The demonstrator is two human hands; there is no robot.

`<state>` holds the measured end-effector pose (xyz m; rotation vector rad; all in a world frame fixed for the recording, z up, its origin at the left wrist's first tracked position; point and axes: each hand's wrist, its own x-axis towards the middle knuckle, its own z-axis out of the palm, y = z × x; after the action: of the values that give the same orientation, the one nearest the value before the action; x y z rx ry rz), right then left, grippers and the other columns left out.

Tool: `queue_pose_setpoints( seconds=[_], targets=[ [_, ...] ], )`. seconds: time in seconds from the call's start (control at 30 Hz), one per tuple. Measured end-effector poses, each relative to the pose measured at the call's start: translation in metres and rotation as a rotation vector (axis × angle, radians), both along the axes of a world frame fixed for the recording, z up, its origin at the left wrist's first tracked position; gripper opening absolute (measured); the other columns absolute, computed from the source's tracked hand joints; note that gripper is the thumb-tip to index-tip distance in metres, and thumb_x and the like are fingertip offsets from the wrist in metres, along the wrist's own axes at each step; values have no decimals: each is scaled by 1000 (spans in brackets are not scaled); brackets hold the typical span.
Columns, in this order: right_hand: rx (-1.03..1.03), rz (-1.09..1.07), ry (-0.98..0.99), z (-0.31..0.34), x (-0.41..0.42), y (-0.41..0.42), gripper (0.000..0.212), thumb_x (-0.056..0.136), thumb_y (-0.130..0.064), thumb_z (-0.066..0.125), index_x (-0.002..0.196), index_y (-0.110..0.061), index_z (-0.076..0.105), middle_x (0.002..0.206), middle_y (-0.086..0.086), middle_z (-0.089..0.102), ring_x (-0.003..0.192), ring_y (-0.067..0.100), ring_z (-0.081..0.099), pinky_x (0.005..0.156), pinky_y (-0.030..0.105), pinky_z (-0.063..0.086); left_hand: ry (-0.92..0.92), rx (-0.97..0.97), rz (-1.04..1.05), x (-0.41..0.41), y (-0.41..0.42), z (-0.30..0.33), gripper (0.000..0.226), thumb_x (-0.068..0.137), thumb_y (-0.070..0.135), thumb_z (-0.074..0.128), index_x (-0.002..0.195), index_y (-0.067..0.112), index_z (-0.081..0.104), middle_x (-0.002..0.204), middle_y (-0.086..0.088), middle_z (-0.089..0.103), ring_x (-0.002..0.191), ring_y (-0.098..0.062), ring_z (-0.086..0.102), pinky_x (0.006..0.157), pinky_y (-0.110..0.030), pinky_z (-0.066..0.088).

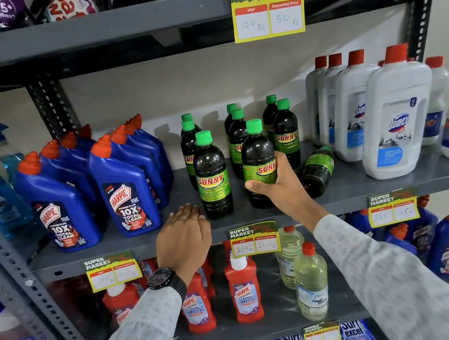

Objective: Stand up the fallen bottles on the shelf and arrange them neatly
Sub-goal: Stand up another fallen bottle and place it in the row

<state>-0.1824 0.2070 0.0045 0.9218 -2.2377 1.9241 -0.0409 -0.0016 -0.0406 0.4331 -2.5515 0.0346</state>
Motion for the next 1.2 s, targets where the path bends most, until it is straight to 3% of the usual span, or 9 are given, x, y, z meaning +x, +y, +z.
queue_pose_setpoints(
  seconds=[0.2,0.63,0.73,0.8,0.87,0.93,1.0,1.1,1.2],
  targets=[
    [-46,61,-57,-1,-2,4,71,94,-16,77,153,-20,38,132,-2,66,126,16,63,114,47,48,11,9,-7,1,1,0,62,101,38,23,130,7,68,139,-13,65,131,-24,60,116,-39,40],
    [2,-60,-11,4,5,0,89,84,-27,89,152,-16,32,128,-3,64,115,13,66,108,40,54,-4,16,5,2,2,1,61,100,38,24,131,8,68,140,-13,65,132,-23,60,116,-40,41],
    [-46,-78,19,7,16,4,95,87,-45,83,160,-17,29,133,-7,62,120,4,62,108,34,52,2,18,-7,3,1,2,61,101,37,24,129,6,69,137,-15,67,129,-25,62,115,-41,43],
    [-97,-176,126,12,25,10,90,92,-54,75,162,-17,32,136,-4,59,123,8,60,102,28,53,-9,21,-11,4,1,3,64,101,39,22,130,5,68,138,-15,66,130,-26,62,115,-41,42],
    [-139,-300,272,27,27,20,72,98,-47,70,156,-15,41,128,0,60,115,11,62,91,24,56,-42,28,-2,3,2,7,67,99,41,17,136,7,63,144,-13,61,135,-25,56,118,-40,37],
    [-45,-455,413,46,18,32,53,100,-36,68,145,-12,52,120,4,63,105,18,65,87,30,57,-67,61,4,2,4,14,67,98,39,17,138,8,60,148,-12,58,138,-25,53,118,-39,34],
    [207,-576,426,63,4,45,48,99,-33,67,139,-7,57,124,9,64,109,25,64,93,36,52,-89,80,16,-1,7,21,59,101,35,22,134,6,62,145,-14,60,133,-27,55,114,-41,38],
    [428,-589,118,75,-15,65,61,96,-41,69,137,1,51,135,16,57,115,35,59,92,37,44,-109,108,16,-3,9,26,43,102,32,30,113,7,64,125,-16,66,110,-32,63,95,-44,51],
    [622,-575,-131,74,-30,86,80,92,-63,65,145,-4,55,149,20,54,135,41,52,108,44,47,-84,76,-23,-1,15,25,47,100,32,25,109,8,64,124,-17,67,112,-34,63,104,-46,46]
  ],
)
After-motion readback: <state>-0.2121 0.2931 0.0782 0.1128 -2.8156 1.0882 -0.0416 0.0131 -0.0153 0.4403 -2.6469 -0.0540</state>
